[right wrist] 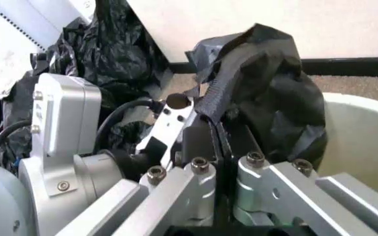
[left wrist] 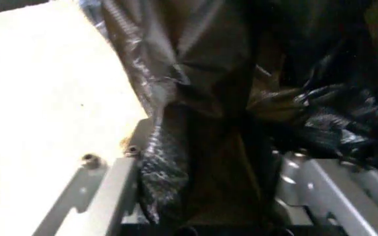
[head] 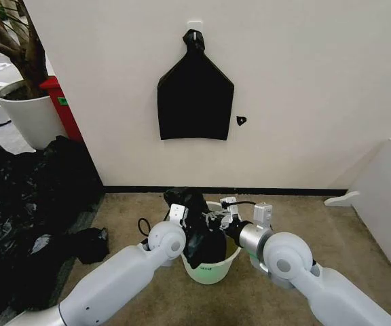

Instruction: Place the garbage bag over the trash bin.

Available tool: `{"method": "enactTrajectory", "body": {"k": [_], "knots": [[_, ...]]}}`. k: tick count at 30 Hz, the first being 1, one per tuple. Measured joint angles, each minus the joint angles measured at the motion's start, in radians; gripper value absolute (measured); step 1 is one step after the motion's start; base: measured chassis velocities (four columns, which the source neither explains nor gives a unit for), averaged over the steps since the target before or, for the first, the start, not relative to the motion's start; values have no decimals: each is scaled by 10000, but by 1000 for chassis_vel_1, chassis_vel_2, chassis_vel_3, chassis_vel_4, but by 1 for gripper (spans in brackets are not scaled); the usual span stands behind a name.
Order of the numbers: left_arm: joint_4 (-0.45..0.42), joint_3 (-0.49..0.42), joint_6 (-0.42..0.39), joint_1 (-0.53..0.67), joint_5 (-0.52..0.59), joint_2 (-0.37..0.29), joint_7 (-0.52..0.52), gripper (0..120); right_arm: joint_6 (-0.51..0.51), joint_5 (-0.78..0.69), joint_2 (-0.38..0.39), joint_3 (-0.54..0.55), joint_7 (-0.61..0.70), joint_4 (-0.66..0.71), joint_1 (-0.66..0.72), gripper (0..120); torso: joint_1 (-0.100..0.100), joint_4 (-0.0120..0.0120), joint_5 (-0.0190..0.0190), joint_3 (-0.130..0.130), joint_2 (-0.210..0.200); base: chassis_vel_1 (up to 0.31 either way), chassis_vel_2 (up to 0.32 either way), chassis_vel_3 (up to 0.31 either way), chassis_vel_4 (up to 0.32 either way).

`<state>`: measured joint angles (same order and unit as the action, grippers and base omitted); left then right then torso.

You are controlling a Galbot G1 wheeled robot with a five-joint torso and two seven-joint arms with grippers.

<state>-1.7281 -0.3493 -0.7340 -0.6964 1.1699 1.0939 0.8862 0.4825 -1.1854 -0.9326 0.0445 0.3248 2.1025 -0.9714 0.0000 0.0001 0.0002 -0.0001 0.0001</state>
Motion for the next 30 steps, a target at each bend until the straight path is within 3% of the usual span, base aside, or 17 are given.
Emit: {"method": "enactTrajectory", "body": {"k": [4,10,19,27,30], "knots": [[24,-18,1,-66,6,64,130,18,0,27,71,-166,-19,-36,-34,0,0,-1,-4,0,0,0,0,0,0],[26,-29,0,-102,38,138,288,7,-7,126,232,-535,-112,52,-299,0,0,0,-2,0,-1,0,0,0,0],[-269,-16,506,-79,-112,139,745,7,-29,479,438,-1521,-67,651,-933,0,0,-6,-6,2,-2,0,0,0,0],[-1409,419,1167,-90,-491,-471,780,1,-53,786,778,-2744,-282,1712,-2083,0,0,0,1,3,-3,0,0,0,0],[-2233,694,1298,-5,-556,-968,295,1,-141,940,957,-3532,-462,2317,-2789,0,0,-4,-4,2,-2,0,0,0,0]]}}
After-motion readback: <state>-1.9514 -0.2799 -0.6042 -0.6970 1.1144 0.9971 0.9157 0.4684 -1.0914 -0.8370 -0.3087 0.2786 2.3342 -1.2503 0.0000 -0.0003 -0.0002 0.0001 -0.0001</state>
